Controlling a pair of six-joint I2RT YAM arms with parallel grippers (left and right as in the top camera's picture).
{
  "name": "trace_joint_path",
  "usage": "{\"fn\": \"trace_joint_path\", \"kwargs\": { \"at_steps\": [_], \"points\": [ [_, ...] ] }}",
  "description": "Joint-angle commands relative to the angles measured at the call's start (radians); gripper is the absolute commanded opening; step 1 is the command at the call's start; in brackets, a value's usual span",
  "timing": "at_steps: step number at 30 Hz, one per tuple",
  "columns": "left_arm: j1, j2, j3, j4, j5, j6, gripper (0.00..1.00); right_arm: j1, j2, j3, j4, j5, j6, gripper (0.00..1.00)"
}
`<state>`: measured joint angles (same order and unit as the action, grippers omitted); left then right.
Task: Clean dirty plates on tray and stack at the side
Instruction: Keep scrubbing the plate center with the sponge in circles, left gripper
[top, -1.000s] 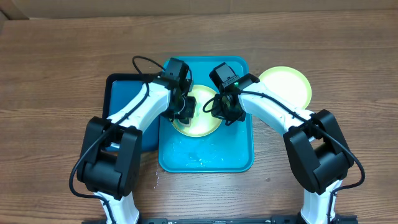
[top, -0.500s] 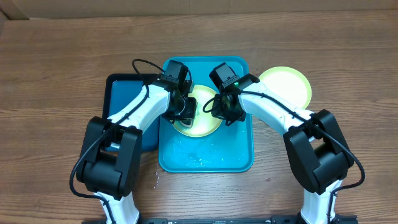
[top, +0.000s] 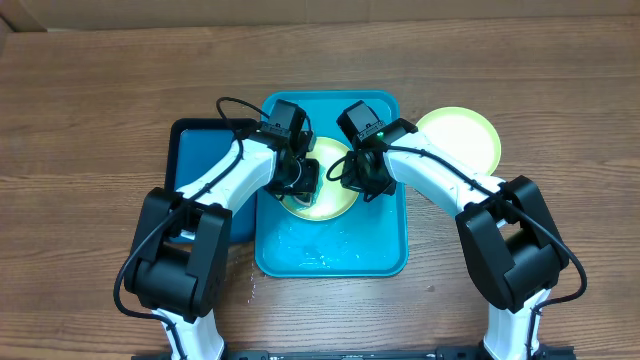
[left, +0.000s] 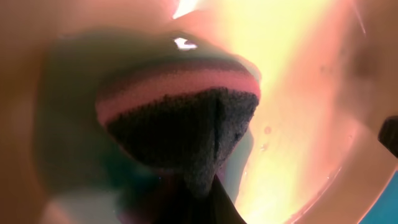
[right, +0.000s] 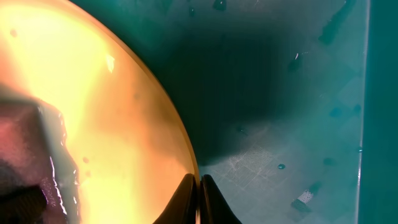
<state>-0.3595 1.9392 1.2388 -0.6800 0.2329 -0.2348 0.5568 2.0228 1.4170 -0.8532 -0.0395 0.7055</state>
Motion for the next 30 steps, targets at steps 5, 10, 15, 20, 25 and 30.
{"fn": "trace_joint_path", "kwargs": {
  "at_steps": [5, 10, 15, 20, 25, 30],
  "points": [
    [-0.024, 0.024, 0.102, -0.121, 0.146, 0.034, 0.04, 0.005, 0.0, -0.004, 0.008, -0.003, 0.001, 0.04],
    [-0.028, 0.023, 0.214, -0.21, 0.168, 0.049, 0.04, 0.005, 0.0, -0.004, 0.008, -0.003, 0.001, 0.04],
    [-0.028, 0.022, 0.275, -0.268, 0.143, 0.057, 0.04, 0.005, 0.0, -0.004, 0.007, -0.003, 0.001, 0.04],
    [-0.028, 0.022, 0.328, -0.335, 0.065, 0.065, 0.04, 0.005, 0.0, -0.004, 0.008, -0.003, 0.001, 0.04],
    [-0.028, 0.022, 0.345, -0.348, 0.047, 0.068, 0.04, 0.005, 0.0, -0.004, 0.008, -0.003, 0.001, 0.04],
    [-0.027, 0.022, 0.345, -0.348, 0.005, 0.067, 0.04, 0.005, 0.0, -0.004, 0.007, -0.003, 0.001, 0.04]
  ]
}}
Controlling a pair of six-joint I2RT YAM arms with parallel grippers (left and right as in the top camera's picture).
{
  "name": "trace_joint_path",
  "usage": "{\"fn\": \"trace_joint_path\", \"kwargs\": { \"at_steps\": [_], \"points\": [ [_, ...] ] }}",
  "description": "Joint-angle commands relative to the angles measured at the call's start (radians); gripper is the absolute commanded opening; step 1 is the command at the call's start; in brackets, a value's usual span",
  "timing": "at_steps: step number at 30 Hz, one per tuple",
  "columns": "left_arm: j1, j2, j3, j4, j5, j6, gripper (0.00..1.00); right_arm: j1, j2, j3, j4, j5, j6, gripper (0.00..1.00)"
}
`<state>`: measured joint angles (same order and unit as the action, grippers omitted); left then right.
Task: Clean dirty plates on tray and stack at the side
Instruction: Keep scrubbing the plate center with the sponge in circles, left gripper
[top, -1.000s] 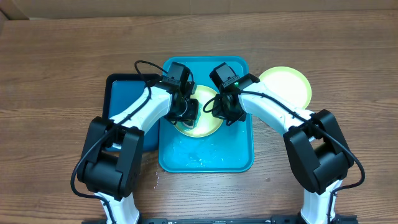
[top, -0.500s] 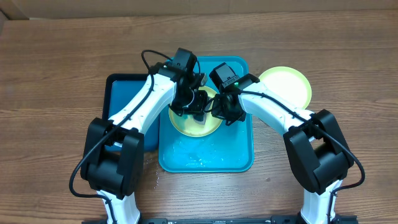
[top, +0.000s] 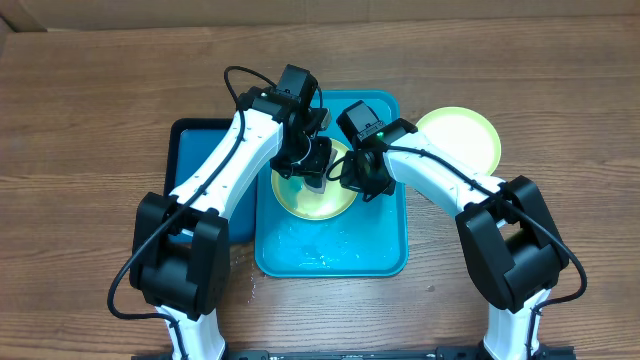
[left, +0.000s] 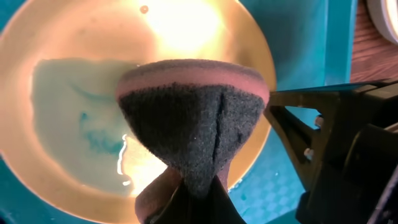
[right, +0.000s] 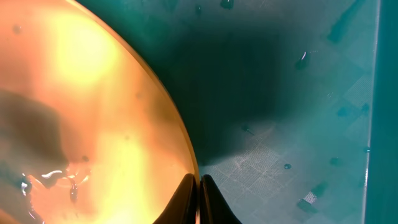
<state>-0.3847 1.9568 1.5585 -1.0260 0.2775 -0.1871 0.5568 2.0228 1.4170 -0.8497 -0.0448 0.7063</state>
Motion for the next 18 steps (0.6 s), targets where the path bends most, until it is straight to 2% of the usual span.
{"fn": "trace_joint_path", "kwargs": {
  "at_steps": [1, 7, 18],
  "points": [
    [-0.002, 0.005, 0.025, -0.003, -0.051, 0.019, 0.04, 0.005, 0.0, -0.004, 0.004, 0.003, 0.0, 0.04],
    [-0.002, 0.005, 0.025, -0.015, -0.087, 0.019, 0.04, 0.005, 0.0, -0.004, 0.004, 0.003, 0.0, 0.04],
    [-0.002, 0.005, 0.024, -0.002, -0.253, 0.014, 0.04, 0.005, 0.0, -0.004, 0.003, 0.002, 0.0, 0.04]
  ]
}}
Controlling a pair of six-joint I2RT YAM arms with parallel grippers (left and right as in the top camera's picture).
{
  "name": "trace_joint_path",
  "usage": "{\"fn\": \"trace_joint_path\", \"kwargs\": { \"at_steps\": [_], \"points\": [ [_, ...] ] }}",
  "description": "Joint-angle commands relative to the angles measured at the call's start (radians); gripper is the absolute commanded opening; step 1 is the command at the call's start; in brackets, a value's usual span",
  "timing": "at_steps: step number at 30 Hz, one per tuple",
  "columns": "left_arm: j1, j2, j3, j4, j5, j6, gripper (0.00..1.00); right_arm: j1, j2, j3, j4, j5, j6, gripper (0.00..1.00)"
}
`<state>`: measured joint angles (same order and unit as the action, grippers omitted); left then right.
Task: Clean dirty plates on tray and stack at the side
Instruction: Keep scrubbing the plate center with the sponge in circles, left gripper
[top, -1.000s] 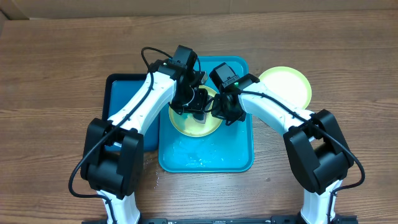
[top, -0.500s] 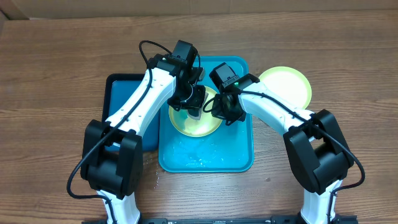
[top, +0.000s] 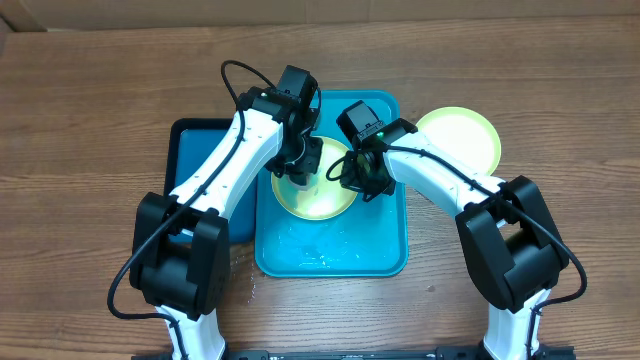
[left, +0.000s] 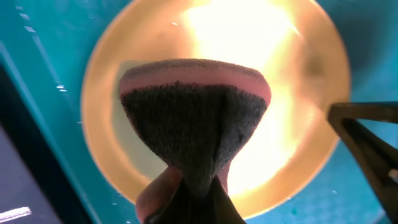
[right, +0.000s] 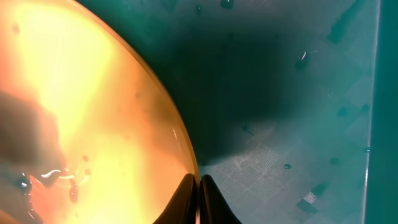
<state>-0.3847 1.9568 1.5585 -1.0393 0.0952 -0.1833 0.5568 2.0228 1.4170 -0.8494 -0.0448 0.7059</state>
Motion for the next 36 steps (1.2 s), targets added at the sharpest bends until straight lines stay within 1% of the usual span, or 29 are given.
{"fn": "trace_joint_path", "kwargs": {
  "at_steps": [1, 5, 8, 12, 20, 23, 27, 29, 31, 33, 36],
  "points": [
    [-0.002, 0.005, 0.024, 0.015, -0.075, 0.01, 0.04, 0.005, 0.0, -0.004, 0.003, 0.002, 0.0, 0.04],
    [-0.002, 0.005, 0.013, 0.025, -0.111, -0.027, 0.04, 0.005, 0.0, -0.004, 0.003, 0.002, 0.0, 0.04],
    [-0.002, 0.005, -0.015, 0.048, -0.117, -0.035, 0.04, 0.005, 0.0, -0.004, 0.003, 0.002, 0.001, 0.04],
    [-0.002, 0.005, -0.094, 0.108, -0.117, -0.042, 0.04, 0.005, 0.0, -0.004, 0.003, 0.003, 0.0, 0.04],
    [-0.002, 0.007, -0.27, 0.256, -0.113, -0.118, 0.04, 0.005, 0.0, -0.004, 0.003, 0.003, 0.001, 0.04],
    [-0.002, 0.007, -0.314, 0.307, -0.035, -0.12, 0.04, 0.005, 0.0, -0.004, 0.003, 0.003, 0.001, 0.04],
    [-0.002, 0.007, -0.352, 0.375, 0.164, -0.109, 0.04, 0.005, 0.0, -0.004, 0.004, 0.002, 0.001, 0.04],
    [0.001, 0.007, -0.349, 0.395, 0.282, -0.076, 0.04, 0.005, 0.0, -0.004, 0.003, 0.002, 0.001, 0.04],
    [0.011, 0.006, -0.327, 0.393, 0.362, -0.071, 0.04, 0.005, 0.0, -0.004, 0.003, 0.002, 0.001, 0.04],
    [0.029, 0.004, -0.285, 0.363, 0.394, -0.072, 0.04, 0.005, 0.0, -0.004, 0.003, 0.002, 0.0, 0.04],
    [0.061, -0.016, -0.201, 0.285, 0.396, -0.067, 0.04, 0.005, 0.0, -0.004, 0.003, 0.002, -0.003, 0.04]
  ]
}}
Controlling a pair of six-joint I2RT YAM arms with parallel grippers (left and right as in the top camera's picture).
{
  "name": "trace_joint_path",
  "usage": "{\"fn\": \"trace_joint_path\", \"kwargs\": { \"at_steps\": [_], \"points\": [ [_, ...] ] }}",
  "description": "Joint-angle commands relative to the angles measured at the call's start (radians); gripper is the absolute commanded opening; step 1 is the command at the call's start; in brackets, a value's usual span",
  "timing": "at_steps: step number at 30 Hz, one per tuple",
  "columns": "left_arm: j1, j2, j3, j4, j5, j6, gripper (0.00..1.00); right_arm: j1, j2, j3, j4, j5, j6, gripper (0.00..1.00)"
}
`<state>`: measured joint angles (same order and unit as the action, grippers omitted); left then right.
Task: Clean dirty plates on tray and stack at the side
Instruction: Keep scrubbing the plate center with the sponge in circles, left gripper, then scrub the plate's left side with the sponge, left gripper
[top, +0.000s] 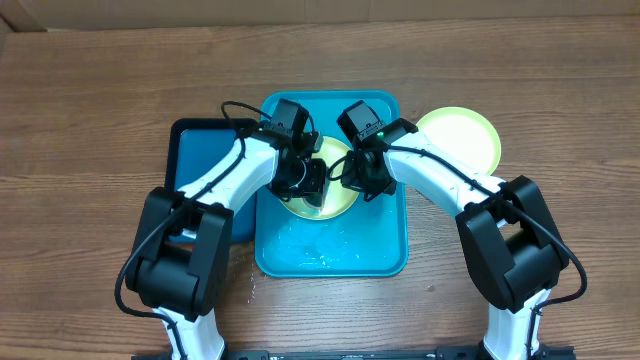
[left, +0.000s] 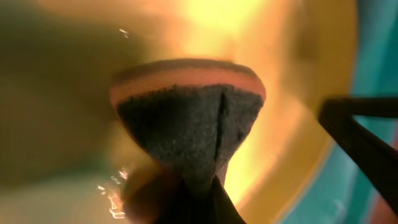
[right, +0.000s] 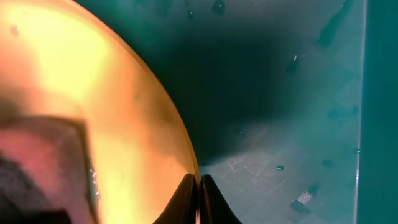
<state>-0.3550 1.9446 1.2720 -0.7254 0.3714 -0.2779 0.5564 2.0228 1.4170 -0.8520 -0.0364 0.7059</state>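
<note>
A yellow-green plate (top: 335, 200) lies in the wet blue tray (top: 380, 255). My right gripper (right: 198, 186) is shut on the plate's (right: 93, 93) right rim, the edge pinched between its thin fingers. My left gripper (left: 199, 196) is shut on a sponge (left: 186, 112) with a pink layer and a dark scouring face, folded and pressed down close onto the plate's (left: 292, 74) surface. In the overhead view the left gripper (top: 305, 180) sits over the plate's left half. The sponge (right: 37, 168) also shows at the left of the right wrist view.
A second yellow-green plate (top: 462, 135) rests on the wooden table right of the tray. A darker blue tray (top: 190, 160) lies left of the main one, partly under my left arm. Water droplets dot the tray floor (right: 298, 137).
My left gripper has come down from above the plate and now holds the sponge close against its left half. The right gripper still pinches the rim, unmoved.
The sponge was first pressed on the plate's surface while the right gripper held the rim. Then the left gripper stood raised above the plate with the sponge, wet streaks showing on the plate. It stayed raised, and now it is down on the plate again.
</note>
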Motion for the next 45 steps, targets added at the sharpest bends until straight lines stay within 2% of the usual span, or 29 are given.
{"fn": "trace_joint_path", "kwargs": {
  "at_steps": [1, 4, 7, 9, 11, 14, 16, 24, 30, 37, 40, 45],
  "points": [
    [0.041, -0.014, 0.114, -0.054, 0.117, 0.034, 0.04, 0.006, 0.0, -0.004, 0.005, -0.006, -0.003, 0.04],
    [0.057, -0.043, 0.175, -0.109, 0.069, 0.039, 0.04, 0.006, 0.0, -0.004, 0.005, -0.01, -0.003, 0.04],
    [0.06, -0.061, 0.196, -0.146, -0.04, 0.038, 0.04, 0.005, 0.0, -0.004, 0.002, -0.01, -0.003, 0.17],
    [0.06, -0.06, 0.195, -0.169, -0.084, 0.037, 0.04, 0.005, 0.0, -0.004, 0.003, -0.01, -0.002, 0.21],
    [0.06, -0.056, 0.18, -0.184, -0.134, 0.037, 0.04, 0.005, 0.0, -0.004, 0.004, -0.01, -0.002, 0.2],
    [0.058, -0.051, 0.135, -0.165, -0.179, 0.027, 0.04, 0.005, 0.0, -0.004, 0.006, -0.01, -0.002, 0.08],
    [0.057, -0.048, 0.092, -0.127, -0.179, 0.026, 0.04, 0.005, 0.0, -0.004, 0.006, -0.01, -0.002, 0.04],
    [0.056, -0.045, -0.091, 0.016, -0.198, -0.063, 0.04, 0.006, 0.0, -0.004, 0.006, -0.01, -0.002, 0.04],
    [0.032, -0.01, -0.152, 0.07, -0.134, -0.067, 0.04, 0.006, 0.0, -0.004, 0.01, -0.01, -0.002, 0.04],
    [0.013, 0.028, -0.149, 0.132, 0.1, -0.035, 0.04, 0.006, 0.0, -0.004, 0.009, -0.01, -0.003, 0.04],
    [0.019, 0.019, -0.123, 0.12, 0.163, -0.035, 0.04, 0.006, 0.0, -0.004, 0.009, -0.01, -0.003, 0.04],
    [0.034, -0.044, -0.021, 0.005, 0.168, 0.011, 0.04, 0.006, 0.0, -0.004, 0.009, -0.01, -0.003, 0.04]
  ]
}}
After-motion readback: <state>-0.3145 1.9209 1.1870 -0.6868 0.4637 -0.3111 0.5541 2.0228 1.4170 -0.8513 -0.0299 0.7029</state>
